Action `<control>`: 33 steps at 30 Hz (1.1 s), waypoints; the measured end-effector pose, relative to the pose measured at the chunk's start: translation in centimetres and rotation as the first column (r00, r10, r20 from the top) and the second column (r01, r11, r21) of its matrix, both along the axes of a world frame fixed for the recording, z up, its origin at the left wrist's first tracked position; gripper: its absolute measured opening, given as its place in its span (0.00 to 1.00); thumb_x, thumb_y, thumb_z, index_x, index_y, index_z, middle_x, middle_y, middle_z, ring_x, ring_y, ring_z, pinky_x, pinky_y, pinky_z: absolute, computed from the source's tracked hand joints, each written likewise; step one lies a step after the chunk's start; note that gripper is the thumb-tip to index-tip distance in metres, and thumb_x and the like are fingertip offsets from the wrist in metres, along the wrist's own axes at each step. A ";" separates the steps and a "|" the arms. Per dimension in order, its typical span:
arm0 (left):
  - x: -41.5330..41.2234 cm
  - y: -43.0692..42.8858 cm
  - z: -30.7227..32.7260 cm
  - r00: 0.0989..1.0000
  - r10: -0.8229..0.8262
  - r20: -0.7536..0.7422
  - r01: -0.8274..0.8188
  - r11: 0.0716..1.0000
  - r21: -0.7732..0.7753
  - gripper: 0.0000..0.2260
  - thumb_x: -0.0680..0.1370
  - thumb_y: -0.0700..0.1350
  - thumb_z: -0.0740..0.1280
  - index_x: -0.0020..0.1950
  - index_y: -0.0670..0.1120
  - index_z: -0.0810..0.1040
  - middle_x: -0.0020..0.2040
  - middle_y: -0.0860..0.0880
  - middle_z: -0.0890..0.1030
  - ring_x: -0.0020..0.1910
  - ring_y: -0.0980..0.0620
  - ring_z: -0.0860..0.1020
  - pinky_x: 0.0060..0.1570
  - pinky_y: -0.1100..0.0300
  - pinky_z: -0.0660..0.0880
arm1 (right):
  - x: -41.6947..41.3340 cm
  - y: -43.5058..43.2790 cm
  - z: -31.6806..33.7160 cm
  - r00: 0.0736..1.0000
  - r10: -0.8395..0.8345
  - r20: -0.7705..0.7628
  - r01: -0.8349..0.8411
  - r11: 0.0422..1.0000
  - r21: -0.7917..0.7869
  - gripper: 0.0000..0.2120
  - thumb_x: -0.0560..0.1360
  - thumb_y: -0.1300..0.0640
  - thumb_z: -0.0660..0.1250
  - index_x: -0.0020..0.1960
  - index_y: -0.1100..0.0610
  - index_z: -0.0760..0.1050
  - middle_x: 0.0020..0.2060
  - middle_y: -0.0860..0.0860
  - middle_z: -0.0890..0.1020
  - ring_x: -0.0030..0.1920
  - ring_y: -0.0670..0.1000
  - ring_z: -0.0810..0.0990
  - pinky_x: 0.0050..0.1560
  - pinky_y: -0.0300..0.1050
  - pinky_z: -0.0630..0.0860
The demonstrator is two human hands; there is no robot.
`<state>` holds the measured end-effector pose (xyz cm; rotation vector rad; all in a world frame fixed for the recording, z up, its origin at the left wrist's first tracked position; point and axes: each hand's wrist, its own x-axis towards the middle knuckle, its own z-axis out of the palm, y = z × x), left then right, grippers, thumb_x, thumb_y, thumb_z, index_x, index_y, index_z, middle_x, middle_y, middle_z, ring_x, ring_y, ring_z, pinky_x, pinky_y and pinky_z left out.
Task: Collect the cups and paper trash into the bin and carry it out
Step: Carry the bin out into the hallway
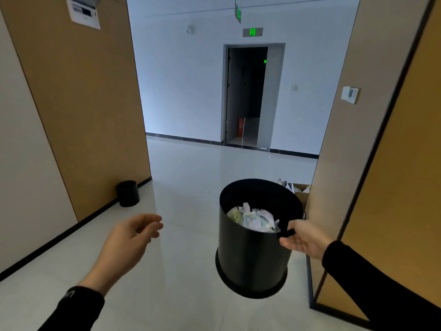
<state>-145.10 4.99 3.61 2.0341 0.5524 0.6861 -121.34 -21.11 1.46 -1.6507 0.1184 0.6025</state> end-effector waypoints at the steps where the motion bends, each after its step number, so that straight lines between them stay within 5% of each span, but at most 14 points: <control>1: 1.3 1.5 -0.4 1.000 -0.008 -0.007 0.008 1.000 -0.003 0.07 0.77 0.43 0.63 0.49 0.54 0.77 0.44 0.57 0.82 0.43 0.59 0.80 0.40 0.65 0.73 | 1.2 1.5 0.1 1.000 -0.014 0.005 0.014 1.000 0.002 0.07 0.79 0.66 0.54 0.55 0.66 0.67 0.33 0.62 0.77 0.16 0.50 0.78 0.17 0.38 0.75; 13: 20.9 24.4 -1.1 0.985 -0.165 0.059 0.171 0.979 -0.109 0.08 0.76 0.41 0.64 0.46 0.54 0.79 0.43 0.52 0.84 0.42 0.54 0.82 0.45 0.57 0.77 | 14.6 19.8 -0.9 0.976 -0.211 -0.059 0.214 0.976 0.040 0.10 0.78 0.69 0.53 0.58 0.67 0.65 0.40 0.65 0.74 0.15 0.52 0.76 0.15 0.40 0.74; 16: 26.4 28.7 -0.3 0.971 -0.230 0.070 0.236 0.965 -0.110 0.07 0.76 0.42 0.64 0.49 0.51 0.80 0.43 0.53 0.84 0.42 0.56 0.81 0.44 0.60 0.76 | 17.4 22.7 -0.2 0.954 -0.294 -0.053 0.295 0.955 0.015 0.05 0.78 0.68 0.54 0.44 0.66 0.66 0.33 0.64 0.75 0.14 0.51 0.75 0.13 0.39 0.73; 19: 31.5 31.1 -0.1 0.954 -0.293 0.062 0.299 0.946 -0.124 0.07 0.76 0.42 0.64 0.49 0.50 0.80 0.44 0.52 0.84 0.42 0.55 0.82 0.46 0.59 0.77 | 20.1 24.6 0.5 0.942 -0.333 -0.045 0.334 0.943 0.000 0.08 0.77 0.68 0.54 0.40 0.66 0.67 0.21 0.62 0.78 0.14 0.51 0.76 0.14 0.39 0.73; 24: 39.6 32.6 -0.8 0.918 -0.396 0.034 0.397 0.911 -0.111 0.07 0.75 0.43 0.64 0.44 0.54 0.79 0.43 0.51 0.84 0.43 0.53 0.82 0.48 0.55 0.77 | 26.6 26.4 -0.9 0.920 -0.389 -0.043 0.387 0.921 -0.037 0.06 0.77 0.67 0.54 0.44 0.67 0.68 0.17 0.60 0.78 0.15 0.50 0.76 0.14 0.37 0.73; 29: 49.5 33.6 -1.1 0.906 -0.422 0.025 0.422 0.905 -0.054 0.08 0.74 0.44 0.64 0.44 0.56 0.79 0.43 0.53 0.84 0.42 0.55 0.82 0.46 0.56 0.77 | 36.4 27.4 -3.7 0.920 -0.388 -0.052 0.384 0.920 -0.076 0.11 0.76 0.67 0.55 0.56 0.70 0.71 0.32 0.62 0.77 0.15 0.49 0.77 0.15 0.37 0.73; 33: 58.5 33.7 -1.5 0.907 -0.422 0.009 0.422 0.906 -0.047 0.08 0.75 0.43 0.64 0.44 0.57 0.79 0.42 0.54 0.84 0.38 0.61 0.81 0.42 0.61 0.75 | 45.1 27.6 -5.6 0.922 -0.381 -0.070 0.377 0.924 -0.066 0.12 0.77 0.66 0.55 0.59 0.68 0.68 0.33 0.63 0.77 0.16 0.51 0.78 0.16 0.38 0.74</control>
